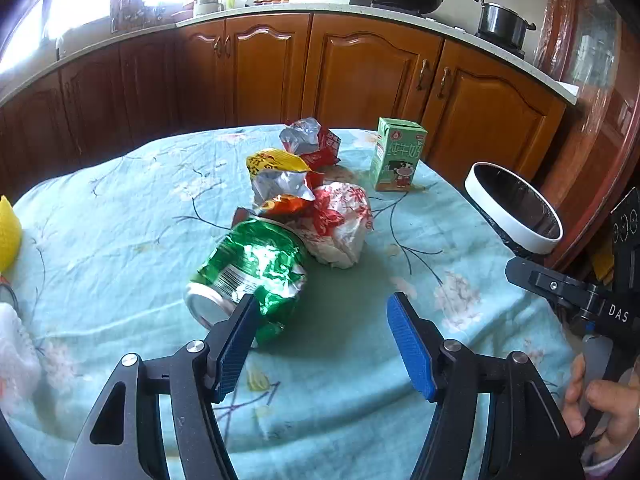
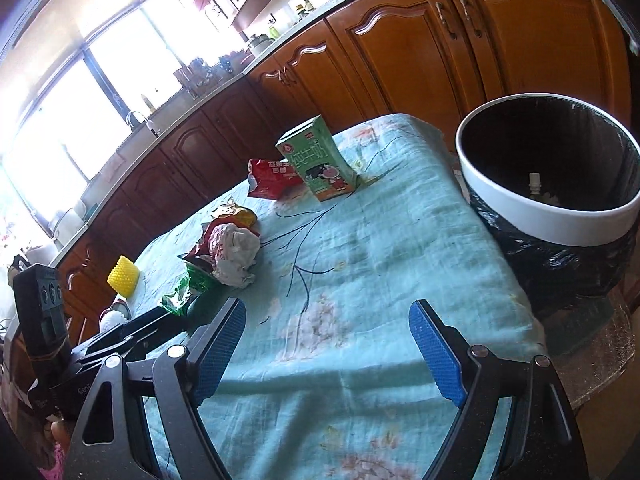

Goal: Collect trash
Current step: 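Move both open tools back over the table, then grasp the crushed green can with the left tool while the right tool grasps the white-red plastic bag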

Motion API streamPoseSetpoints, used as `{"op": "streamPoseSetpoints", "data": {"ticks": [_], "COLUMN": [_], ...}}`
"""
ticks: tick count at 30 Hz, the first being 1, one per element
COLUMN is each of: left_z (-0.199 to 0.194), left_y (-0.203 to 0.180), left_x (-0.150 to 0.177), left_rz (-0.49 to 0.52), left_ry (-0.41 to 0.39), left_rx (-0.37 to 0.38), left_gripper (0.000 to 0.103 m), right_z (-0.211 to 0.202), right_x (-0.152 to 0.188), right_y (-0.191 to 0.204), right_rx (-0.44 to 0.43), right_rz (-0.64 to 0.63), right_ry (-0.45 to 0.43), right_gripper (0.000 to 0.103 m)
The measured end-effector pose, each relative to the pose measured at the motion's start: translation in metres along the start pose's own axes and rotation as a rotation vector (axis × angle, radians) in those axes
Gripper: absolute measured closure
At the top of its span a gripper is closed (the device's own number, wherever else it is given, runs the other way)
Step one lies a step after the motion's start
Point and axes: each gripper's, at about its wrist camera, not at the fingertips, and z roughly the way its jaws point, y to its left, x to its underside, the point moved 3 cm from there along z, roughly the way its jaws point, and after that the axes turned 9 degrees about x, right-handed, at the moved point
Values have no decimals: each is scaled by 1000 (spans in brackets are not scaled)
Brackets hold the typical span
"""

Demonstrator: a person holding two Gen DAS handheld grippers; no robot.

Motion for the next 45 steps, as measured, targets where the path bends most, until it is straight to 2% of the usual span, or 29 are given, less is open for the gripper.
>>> {"op": "streamPoseSetpoints", "data": {"ticks": [9, 18, 25, 27, 28, 29, 33, 38, 45], "left_z": [3, 21, 36, 41, 43, 44, 38, 31, 22], "left_y": [31, 31, 36, 40, 43, 46, 59, 62, 29], "left_x": [-14, -16, -13, -11, -11, -10, -15, -17, -8], "left_rz": [39, 164, 201, 211, 206, 190, 89, -32, -62], "left_ry": [38, 85, 102, 109, 116, 120, 95, 56, 19], "left_rx": [-7, -61, -93, -114, -120, -109, -43, 41, 119], "left_gripper": [34, 30, 35, 42, 49, 50, 51, 51, 51], "right_z": [23, 50, 79, 89, 93, 98, 106, 89, 55], "right_x": [-4, -21, -31, -31, -30, -30, -28, -24, -19], "right_y": [31, 68, 91, 95, 97, 98, 99, 94, 58], "right_rx": [-52, -110, -127, -126, -125, -123, -130, -126, -104], "right_rz": [-33, -86, -128, -136, -137, -137, -131, -144, -94], "right_ry": [36, 53, 85, 98, 104, 112, 126, 97, 64], "right_gripper": [18, 22, 35, 39, 44, 47, 78, 81, 81]}}
